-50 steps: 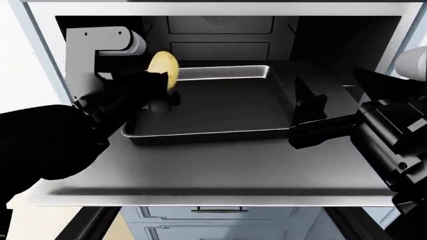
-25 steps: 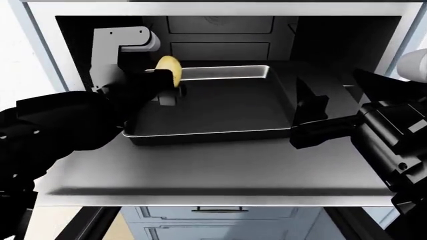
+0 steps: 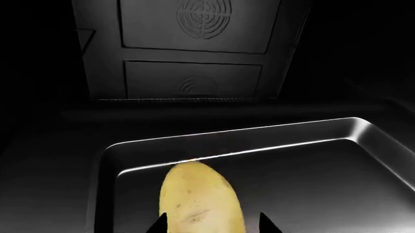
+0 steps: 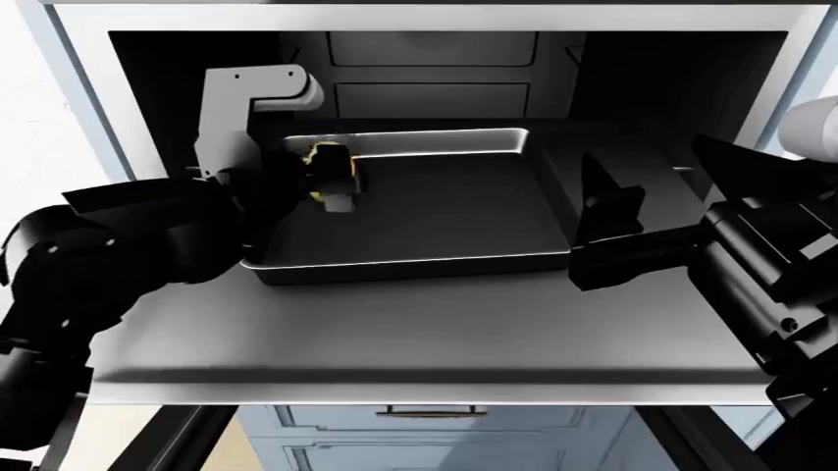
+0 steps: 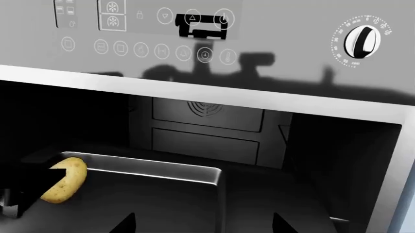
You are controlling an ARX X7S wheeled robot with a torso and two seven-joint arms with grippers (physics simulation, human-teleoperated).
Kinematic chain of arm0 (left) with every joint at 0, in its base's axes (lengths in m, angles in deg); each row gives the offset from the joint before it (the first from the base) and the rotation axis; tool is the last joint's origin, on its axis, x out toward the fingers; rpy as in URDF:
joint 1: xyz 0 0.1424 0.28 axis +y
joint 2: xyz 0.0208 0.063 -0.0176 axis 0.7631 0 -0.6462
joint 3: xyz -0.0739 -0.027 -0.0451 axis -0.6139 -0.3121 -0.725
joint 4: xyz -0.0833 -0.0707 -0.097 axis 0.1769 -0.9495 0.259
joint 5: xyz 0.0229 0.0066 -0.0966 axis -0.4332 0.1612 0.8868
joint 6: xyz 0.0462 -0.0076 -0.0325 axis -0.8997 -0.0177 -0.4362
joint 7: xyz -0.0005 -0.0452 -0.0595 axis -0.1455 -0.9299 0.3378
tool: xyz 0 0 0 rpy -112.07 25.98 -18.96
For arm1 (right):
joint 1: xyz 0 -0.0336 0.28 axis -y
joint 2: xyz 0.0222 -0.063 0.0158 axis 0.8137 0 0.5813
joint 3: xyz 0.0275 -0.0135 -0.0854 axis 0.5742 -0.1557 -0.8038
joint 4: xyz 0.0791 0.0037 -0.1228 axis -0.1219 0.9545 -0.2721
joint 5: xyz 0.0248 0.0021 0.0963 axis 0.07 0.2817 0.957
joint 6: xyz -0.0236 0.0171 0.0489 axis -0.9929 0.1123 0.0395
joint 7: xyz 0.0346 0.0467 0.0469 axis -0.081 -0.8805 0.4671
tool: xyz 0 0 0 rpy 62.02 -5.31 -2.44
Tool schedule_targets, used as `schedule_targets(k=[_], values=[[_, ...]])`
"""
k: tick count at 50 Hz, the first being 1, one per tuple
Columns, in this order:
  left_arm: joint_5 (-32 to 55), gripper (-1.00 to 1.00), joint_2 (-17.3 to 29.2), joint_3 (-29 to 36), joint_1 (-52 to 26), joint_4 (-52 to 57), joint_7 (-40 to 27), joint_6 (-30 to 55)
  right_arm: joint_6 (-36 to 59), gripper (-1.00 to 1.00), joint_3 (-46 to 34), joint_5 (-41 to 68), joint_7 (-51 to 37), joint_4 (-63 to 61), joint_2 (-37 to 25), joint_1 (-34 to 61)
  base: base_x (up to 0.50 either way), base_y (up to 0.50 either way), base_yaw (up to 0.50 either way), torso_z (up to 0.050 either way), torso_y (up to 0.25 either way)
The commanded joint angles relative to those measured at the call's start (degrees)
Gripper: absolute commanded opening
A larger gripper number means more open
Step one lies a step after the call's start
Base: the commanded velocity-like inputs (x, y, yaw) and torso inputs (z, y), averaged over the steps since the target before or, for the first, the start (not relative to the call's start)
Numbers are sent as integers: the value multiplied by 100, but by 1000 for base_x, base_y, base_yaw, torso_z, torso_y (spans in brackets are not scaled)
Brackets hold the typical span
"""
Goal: Place the potato on the top rack of the oven.
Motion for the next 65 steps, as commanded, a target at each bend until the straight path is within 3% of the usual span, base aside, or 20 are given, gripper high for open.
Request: schedule_targets(k=[1,19,42,65], values=[[-7,100,-21,64,-30,-88,30,23,-34,100,22,-56,68,-1,-16,-61,0,0,0,0,0],[118,100,46,-4,-19,158,-151,55,-56,100,-8,-46,86,-1,-40,-4,0,0,0,0,0],[702,100,495,-343,254,1491,-793,138,-179,100,-4,160,-136,-155,-123,103,0,0,0,0,0],[1482,100,1087,-726,610,3483,-1572,109,-307,100,168,153,-19,-350,-242,-195,0,0,0,0,0]])
